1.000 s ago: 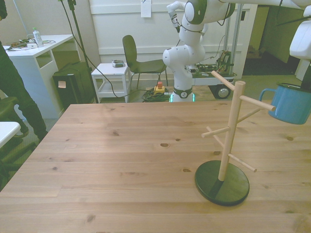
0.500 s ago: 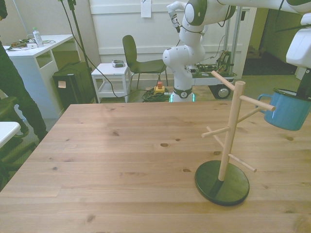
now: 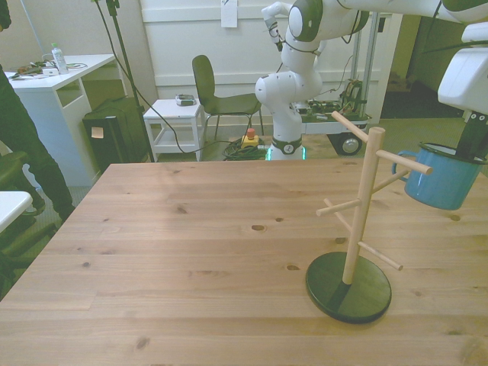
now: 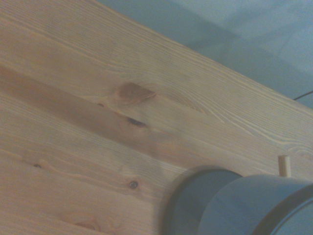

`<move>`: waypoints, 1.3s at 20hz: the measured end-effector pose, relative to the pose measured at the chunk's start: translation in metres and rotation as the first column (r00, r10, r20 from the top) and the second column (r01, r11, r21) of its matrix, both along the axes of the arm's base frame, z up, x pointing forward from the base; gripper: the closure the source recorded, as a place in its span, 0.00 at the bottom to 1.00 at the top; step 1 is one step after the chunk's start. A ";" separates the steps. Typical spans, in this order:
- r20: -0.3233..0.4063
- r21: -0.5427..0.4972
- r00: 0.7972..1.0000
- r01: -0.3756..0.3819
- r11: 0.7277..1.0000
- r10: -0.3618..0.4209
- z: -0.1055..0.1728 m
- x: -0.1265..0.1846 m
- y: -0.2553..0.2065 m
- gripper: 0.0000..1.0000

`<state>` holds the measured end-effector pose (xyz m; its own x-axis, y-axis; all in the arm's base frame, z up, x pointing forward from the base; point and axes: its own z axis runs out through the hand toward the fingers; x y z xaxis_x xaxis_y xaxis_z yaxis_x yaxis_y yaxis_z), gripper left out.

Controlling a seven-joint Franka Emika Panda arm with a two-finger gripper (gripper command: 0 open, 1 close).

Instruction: Hang the mug

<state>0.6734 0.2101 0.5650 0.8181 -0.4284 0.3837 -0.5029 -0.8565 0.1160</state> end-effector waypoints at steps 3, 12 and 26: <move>0.000 0.002 1.000 0.010 1.000 -0.010 -0.001 0.005 -0.008 1.00; -0.007 0.012 1.000 0.026 1.000 -0.026 -0.004 0.016 -0.030 1.00; -0.019 0.042 0.998 0.058 0.997 -0.057 -0.008 0.025 -0.049 0.00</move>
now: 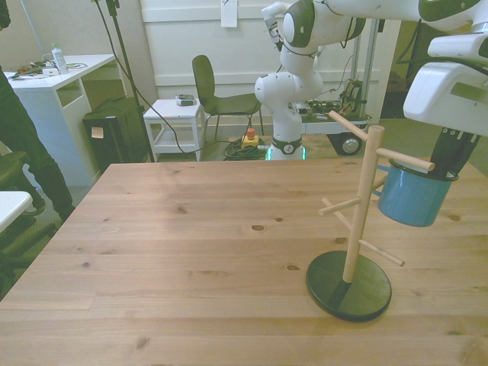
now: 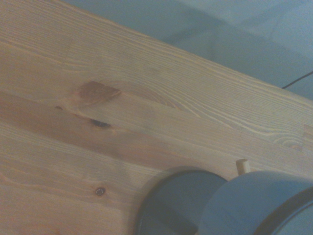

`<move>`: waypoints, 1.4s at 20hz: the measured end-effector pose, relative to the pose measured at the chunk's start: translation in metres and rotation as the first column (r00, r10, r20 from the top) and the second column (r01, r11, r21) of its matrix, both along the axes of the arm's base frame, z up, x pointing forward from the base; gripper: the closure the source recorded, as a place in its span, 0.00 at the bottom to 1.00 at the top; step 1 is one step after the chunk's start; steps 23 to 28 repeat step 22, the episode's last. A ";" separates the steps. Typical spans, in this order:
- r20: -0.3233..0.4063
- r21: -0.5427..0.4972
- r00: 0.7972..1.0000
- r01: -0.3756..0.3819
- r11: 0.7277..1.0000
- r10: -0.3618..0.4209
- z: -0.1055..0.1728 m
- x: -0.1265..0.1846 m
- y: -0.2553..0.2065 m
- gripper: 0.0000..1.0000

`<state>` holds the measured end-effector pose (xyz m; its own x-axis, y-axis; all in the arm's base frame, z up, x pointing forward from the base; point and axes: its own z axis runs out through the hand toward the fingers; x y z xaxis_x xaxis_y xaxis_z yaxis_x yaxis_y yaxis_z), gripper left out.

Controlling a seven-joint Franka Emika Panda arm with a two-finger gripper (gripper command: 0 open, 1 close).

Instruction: Hang the mug

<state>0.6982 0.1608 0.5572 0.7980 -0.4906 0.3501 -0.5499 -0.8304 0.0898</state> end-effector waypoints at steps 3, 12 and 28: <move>-0.001 0.002 1.000 0.000 1.000 0.000 -0.001 0.000 0.000 0.00; 0.019 0.008 1.000 -0.003 1.000 0.002 0.009 -0.002 0.000 0.00; 0.163 0.072 0.986 -0.037 0.997 0.025 0.102 -0.068 0.038 0.00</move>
